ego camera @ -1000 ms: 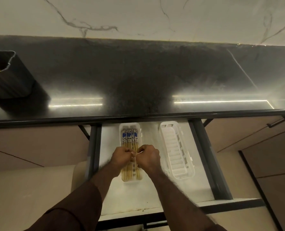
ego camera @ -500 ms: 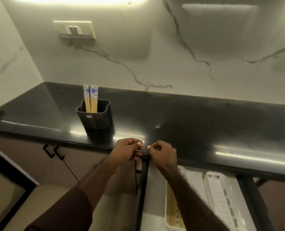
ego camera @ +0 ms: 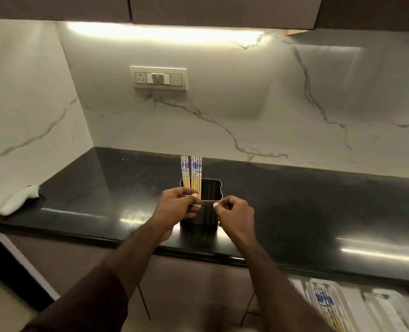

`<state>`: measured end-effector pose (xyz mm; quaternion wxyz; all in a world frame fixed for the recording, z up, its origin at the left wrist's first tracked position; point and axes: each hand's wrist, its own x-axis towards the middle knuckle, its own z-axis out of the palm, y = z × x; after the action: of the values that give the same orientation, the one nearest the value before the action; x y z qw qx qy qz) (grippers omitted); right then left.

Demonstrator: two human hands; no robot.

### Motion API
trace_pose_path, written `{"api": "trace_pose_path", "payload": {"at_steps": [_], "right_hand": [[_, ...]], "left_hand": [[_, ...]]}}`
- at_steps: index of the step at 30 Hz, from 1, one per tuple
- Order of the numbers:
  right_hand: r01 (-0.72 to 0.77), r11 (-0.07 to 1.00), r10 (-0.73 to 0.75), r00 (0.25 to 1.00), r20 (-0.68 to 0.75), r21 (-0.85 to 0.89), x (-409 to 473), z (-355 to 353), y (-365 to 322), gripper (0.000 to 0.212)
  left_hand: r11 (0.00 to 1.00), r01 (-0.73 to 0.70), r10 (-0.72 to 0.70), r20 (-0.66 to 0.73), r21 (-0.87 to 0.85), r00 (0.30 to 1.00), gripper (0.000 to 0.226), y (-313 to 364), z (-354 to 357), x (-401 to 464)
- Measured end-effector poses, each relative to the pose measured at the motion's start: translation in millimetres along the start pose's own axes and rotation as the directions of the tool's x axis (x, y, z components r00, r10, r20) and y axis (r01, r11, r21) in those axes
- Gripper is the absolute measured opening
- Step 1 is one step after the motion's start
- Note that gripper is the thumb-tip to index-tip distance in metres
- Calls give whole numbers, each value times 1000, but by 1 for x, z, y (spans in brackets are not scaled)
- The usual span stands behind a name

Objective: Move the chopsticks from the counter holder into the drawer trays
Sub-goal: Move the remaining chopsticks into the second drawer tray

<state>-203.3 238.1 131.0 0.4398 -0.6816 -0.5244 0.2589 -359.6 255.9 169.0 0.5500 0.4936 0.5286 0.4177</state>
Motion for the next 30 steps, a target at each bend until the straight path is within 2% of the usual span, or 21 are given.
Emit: {"api": "trace_pose_path", "payload": {"at_steps": [4,17,22,30], "right_hand": [[12,998,-12,1000,-11,-56,17,13,-18,9],[48,988,-39,997,66,-146,63,37,-27,19],[-40,989,47,998,46,-139,100,62,-23,21],[-245,929,259,966,14,-276,158,103,-10,23]], "left_hand": [[999,-38,37,-17,-13,999,18,10,-22,22],[994,14,-24,-90,-107,996,14,-11,-14,63],[991,27,-36,-60,-134,998,13,-14,-18,107],[985,42,-47,-24,-167,999,12,-15,-24,177]]}}
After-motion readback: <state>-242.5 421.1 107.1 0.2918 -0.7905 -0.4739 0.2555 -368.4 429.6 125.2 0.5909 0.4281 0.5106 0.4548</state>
